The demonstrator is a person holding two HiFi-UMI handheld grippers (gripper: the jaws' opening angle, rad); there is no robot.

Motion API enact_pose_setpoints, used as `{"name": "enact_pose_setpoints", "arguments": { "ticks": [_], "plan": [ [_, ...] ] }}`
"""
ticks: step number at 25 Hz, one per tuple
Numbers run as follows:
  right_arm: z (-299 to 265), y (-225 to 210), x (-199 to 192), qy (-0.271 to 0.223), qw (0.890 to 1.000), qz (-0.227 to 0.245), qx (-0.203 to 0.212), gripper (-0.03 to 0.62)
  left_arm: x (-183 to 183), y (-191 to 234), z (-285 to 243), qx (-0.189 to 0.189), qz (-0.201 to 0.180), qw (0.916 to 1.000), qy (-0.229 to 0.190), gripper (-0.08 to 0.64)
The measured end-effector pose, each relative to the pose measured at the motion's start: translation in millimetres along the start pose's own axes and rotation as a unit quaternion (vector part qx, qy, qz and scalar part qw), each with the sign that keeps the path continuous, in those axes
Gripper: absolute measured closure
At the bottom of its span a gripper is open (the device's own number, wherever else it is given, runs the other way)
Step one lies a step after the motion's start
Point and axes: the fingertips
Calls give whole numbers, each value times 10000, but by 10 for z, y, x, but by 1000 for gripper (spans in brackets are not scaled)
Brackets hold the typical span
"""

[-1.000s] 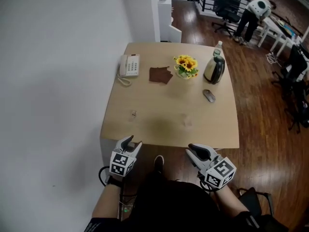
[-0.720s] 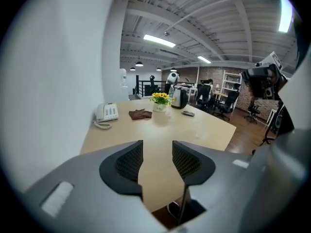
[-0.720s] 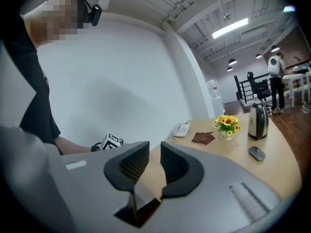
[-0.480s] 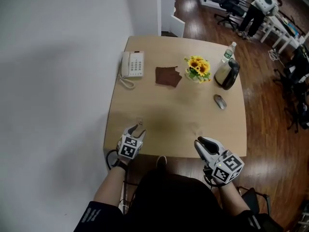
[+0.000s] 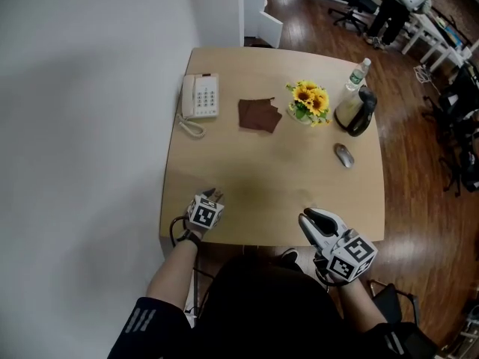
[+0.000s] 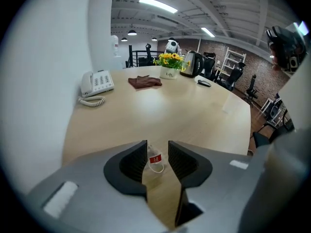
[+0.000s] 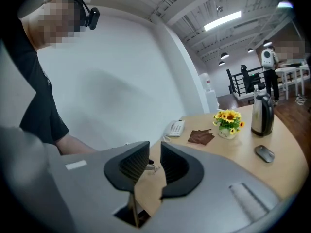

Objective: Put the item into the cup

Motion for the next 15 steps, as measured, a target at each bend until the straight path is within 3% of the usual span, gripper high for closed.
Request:
{"name": "enact_pose_setpoints", "arguments": {
  "ticks": [5,9,15],
  "plan": [
    [18,-65,-44,79,9999,-71,39,509,-80,59,-137,199,-71,9994,258,468],
    [81,-121,-74,108,9998,-133,38,509,-101,119,-161,361,-136,9986,348,548],
    [288,-243,-86,16,9997,-232,-61,509,60,111,6,588,-177,9981,78,563]
  ]
}}
Point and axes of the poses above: the fingertips, and each gripper's own axes: z backward along the fingers, y to its left, x out of its top, and after that the axes turned 6 degrees about y, right-handed
